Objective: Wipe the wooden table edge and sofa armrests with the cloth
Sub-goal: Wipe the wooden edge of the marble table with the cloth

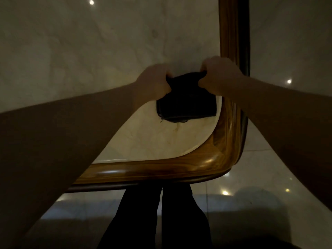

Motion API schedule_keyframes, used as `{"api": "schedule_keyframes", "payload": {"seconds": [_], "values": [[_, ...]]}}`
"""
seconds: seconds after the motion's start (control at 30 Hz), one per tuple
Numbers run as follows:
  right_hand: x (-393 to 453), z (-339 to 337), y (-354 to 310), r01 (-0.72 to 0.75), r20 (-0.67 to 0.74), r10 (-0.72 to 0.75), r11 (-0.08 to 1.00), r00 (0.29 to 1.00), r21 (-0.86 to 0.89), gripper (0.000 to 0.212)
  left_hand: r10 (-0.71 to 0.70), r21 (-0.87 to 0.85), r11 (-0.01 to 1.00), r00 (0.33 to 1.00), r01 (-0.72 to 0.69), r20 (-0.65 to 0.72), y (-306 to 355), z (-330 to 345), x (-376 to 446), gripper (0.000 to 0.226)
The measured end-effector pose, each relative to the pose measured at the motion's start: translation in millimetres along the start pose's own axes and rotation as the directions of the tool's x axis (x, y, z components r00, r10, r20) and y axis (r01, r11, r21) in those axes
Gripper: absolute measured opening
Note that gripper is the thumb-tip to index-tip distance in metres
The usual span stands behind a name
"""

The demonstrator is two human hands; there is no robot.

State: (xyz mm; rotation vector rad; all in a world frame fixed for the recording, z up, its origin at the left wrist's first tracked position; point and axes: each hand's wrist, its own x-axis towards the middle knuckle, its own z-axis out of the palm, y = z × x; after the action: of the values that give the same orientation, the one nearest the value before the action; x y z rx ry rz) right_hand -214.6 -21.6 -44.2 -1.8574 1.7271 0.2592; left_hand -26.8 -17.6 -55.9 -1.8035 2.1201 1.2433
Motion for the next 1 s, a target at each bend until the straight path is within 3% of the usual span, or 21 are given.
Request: {"api": "schedule_keyframes", "payload": {"seconds": [0.3, 0.6, 0.8, 1.0], "values": [[-123, -48, -26, -0.089, 0.035, 0.087, 0.994, 0.996, 0.070, 0.019, 0.147, 0.171, 0.970, 0.977, -0.173, 0.153, 56, -39, -98, 0.020], [-233, -120, -53, -0.231, 0.027, 0.230, 0.972, 0.973, 0.040, 0.021, 0.286, 0.271, 0.905, 0.940, -0.329, 0.187, 127, -103, -166, 0.027], [-304, -160, -45, -0.331, -0.072, 0.341, 0.935, 0.937, 0.127, 0.020, 0.465, 0.358, 0.779, 0.857, -0.515, 0.222, 196, -136, -190, 0.017], [-409, -181, 7, -0.490, -0.179, 0.536, 0.836, 0.825, 0.249, 0.020, 0.596, 0.294, 0.692, 0.751, -0.660, 0.284, 310, -114, -229, 0.017]]}}
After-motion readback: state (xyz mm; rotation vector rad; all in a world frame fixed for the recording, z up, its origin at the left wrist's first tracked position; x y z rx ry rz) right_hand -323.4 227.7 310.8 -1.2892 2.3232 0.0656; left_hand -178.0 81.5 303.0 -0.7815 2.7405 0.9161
